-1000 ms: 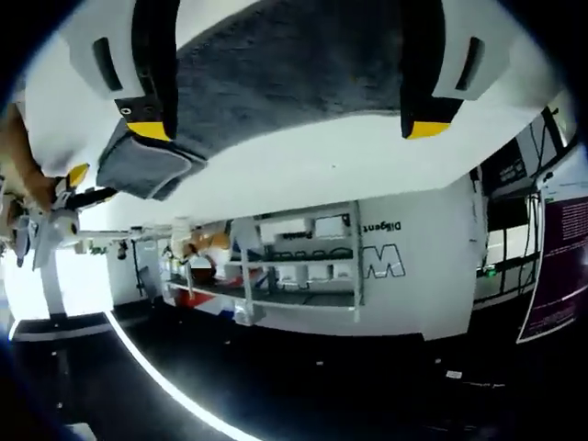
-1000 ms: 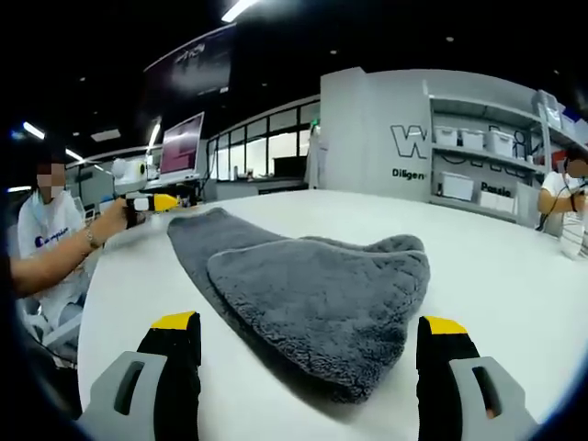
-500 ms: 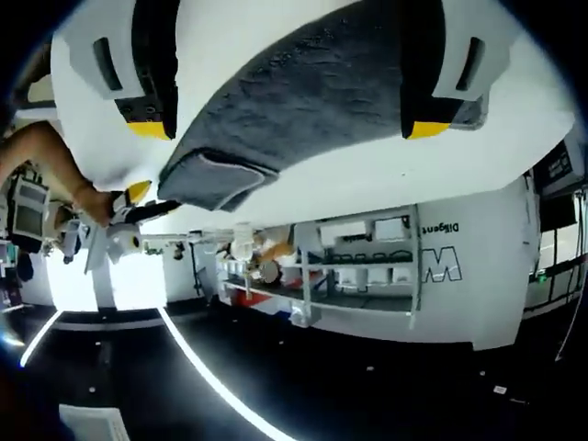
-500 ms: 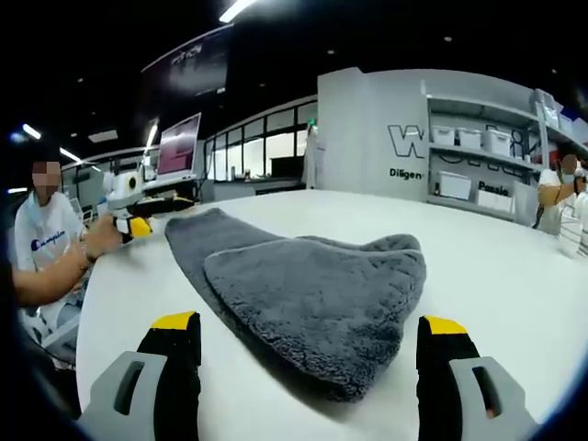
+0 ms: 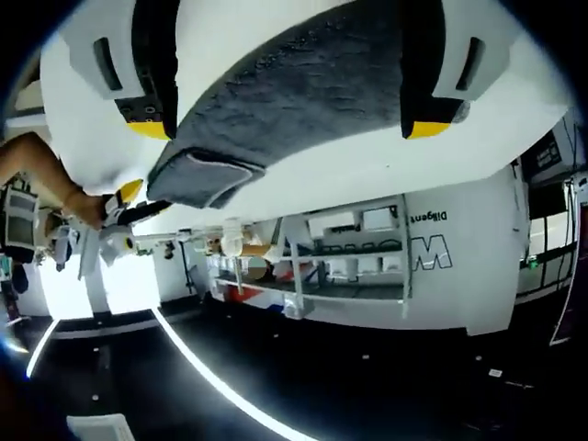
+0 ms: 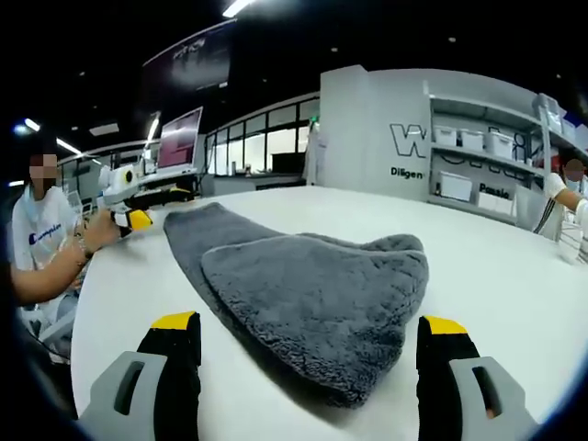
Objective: Open the folded towel by lifting each exposed corner and separating the folded layers until the towel lies flat within the target outline without major curled edges
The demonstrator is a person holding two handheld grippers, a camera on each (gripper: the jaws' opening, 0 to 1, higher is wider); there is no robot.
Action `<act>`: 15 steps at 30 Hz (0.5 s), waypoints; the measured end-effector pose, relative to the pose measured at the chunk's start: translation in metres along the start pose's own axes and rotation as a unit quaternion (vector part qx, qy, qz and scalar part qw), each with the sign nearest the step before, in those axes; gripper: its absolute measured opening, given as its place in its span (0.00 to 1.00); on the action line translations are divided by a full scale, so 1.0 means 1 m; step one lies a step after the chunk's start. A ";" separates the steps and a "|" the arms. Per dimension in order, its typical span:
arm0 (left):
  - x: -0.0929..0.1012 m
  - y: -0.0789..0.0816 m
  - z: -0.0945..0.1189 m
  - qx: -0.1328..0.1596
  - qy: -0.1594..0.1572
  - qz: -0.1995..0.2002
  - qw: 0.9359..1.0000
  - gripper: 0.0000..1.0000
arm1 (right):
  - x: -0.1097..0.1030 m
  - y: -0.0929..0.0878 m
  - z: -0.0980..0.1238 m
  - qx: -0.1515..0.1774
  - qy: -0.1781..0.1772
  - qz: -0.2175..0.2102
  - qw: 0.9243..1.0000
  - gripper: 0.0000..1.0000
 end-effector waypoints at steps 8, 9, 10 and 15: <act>0.000 -0.005 0.000 -0.012 0.002 -0.004 1.000 1.00 | 0.001 0.021 -0.004 0.005 -0.022 0.016 1.000 0.99; -0.001 -0.006 0.000 -0.014 0.001 -0.001 1.000 1.00 | -0.002 0.020 -0.005 -0.009 -0.020 0.019 1.000 0.99; -0.001 -0.006 0.000 -0.014 0.001 0.001 1.000 1.00 | -0.004 0.020 -0.006 -0.021 -0.019 0.019 0.999 0.99; -0.011 -0.003 0.004 -0.003 0.022 -0.001 1.000 1.00 | -0.022 0.037 -0.008 -0.027 -0.018 0.040 0.999 0.99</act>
Point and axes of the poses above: the point that each gripper's makers call its tool centre point, and the gripper's own axes: z roughly backward along the fingers, x roughly to its right, y roughly out of its top, the point moved 2 cm from there along z, roughly backward along the fingers, and after that the axes turned 8 degrees about y, right-handed, at the moved point
